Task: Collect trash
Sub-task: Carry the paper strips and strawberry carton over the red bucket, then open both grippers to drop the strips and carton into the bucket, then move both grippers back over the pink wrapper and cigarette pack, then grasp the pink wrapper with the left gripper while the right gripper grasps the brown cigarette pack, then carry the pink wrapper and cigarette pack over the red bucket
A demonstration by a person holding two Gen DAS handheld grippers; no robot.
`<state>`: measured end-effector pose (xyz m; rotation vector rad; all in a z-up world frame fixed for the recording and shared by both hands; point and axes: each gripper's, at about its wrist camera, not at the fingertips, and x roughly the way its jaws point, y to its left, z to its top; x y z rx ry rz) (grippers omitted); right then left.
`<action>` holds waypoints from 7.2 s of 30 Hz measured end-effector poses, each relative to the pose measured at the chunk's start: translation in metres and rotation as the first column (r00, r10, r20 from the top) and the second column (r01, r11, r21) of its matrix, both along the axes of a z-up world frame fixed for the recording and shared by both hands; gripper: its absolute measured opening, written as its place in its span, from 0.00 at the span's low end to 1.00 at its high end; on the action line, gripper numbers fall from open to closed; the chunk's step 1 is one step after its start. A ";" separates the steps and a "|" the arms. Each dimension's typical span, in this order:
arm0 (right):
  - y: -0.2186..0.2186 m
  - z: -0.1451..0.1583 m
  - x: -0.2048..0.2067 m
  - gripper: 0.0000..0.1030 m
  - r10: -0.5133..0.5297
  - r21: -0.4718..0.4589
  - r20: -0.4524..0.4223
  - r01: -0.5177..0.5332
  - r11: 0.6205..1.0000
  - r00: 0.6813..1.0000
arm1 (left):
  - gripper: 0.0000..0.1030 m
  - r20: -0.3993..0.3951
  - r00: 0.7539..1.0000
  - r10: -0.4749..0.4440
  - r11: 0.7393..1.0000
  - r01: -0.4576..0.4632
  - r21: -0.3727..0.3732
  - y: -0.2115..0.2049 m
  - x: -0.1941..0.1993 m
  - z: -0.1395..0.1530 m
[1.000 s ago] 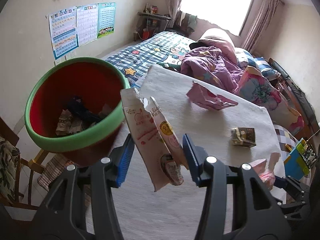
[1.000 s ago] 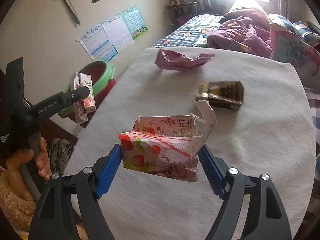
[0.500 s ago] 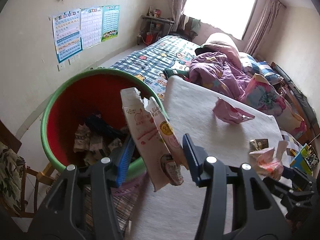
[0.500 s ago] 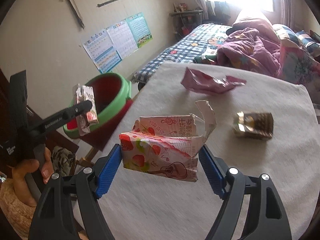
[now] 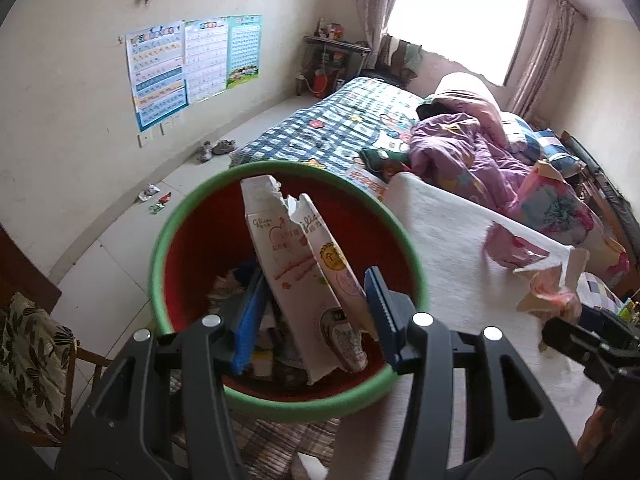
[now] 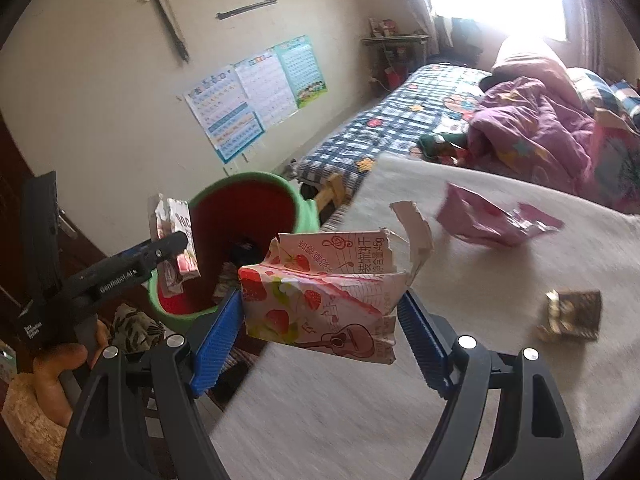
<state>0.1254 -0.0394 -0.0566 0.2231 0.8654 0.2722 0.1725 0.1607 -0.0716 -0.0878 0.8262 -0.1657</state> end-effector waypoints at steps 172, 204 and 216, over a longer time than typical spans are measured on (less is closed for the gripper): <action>-0.071 -0.014 -0.046 0.73 -0.120 -0.070 -0.014 0.119 0.990 0.993 | 0.36 -0.001 1.000 0.002 0.995 -0.002 -0.100 -0.043 -0.036 0.012; 0.036 0.009 0.044 0.73 0.009 -0.138 0.056 -0.002 0.990 0.998 | 0.36 0.056 0.996 0.071 0.996 -0.074 0.047 0.041 0.016 0.002; 0.062 0.003 0.060 0.73 0.061 -0.145 0.042 -0.054 0.988 0.997 | 0.36 0.025 0.996 0.086 0.992 -0.088 0.086 0.051 0.025 -0.010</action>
